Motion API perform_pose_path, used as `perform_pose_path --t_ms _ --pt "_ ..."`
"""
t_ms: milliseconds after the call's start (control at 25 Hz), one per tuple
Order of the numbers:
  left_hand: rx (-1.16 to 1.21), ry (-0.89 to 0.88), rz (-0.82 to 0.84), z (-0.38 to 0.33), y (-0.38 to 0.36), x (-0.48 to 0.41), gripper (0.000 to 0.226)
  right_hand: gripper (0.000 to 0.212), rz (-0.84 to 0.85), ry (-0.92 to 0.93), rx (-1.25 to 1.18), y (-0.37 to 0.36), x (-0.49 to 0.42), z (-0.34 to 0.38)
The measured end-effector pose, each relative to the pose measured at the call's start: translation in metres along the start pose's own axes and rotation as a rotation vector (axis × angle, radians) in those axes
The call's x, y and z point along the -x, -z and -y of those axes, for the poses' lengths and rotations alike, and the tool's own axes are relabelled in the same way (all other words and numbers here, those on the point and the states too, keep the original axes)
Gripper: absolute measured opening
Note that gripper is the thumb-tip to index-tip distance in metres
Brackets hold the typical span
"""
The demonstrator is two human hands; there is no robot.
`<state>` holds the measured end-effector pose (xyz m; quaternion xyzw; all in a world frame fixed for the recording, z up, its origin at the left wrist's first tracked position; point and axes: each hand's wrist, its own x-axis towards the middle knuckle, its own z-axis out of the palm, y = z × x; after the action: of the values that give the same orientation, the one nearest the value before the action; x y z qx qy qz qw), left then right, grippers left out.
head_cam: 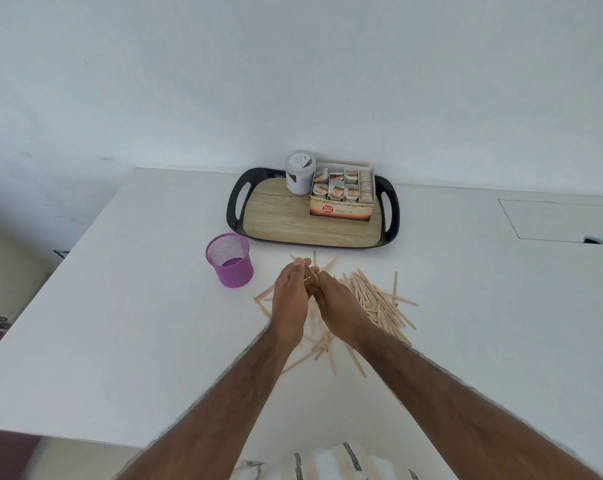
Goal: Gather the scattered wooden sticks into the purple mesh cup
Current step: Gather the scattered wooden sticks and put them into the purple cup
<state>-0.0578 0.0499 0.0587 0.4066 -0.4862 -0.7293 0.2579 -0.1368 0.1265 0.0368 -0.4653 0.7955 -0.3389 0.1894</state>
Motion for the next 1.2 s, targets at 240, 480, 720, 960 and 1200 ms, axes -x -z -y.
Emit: perform_pose_path --t_ms 240,480,720,960,1200 --pt "0.031 -0.111 0.08 -0.022 0.004 -0.004 0.038 0.028 -0.016 0.017 0.003 0.019 -0.006 0.003" --pt "-0.04 -0.134 0.088 -0.036 0.004 -0.015 0.05 0.014 0.144 0.181 0.326 0.023 -0.003 0.008" --pt "-0.183 -0.07 0.248 -0.025 0.004 -0.01 0.064 0.025 0.046 0.106 0.439 0.029 -0.011 0.016" --pt "0.518 0.32 0.2 0.006 0.002 -0.001 0.079 0.051 -0.221 -0.179 -0.778 0.049 -0.013 0.045" --pt "0.99 0.436 0.285 -0.006 -0.017 0.011 0.056 0.035 -0.292 -0.206 -1.188 0.034 -0.018 0.076"
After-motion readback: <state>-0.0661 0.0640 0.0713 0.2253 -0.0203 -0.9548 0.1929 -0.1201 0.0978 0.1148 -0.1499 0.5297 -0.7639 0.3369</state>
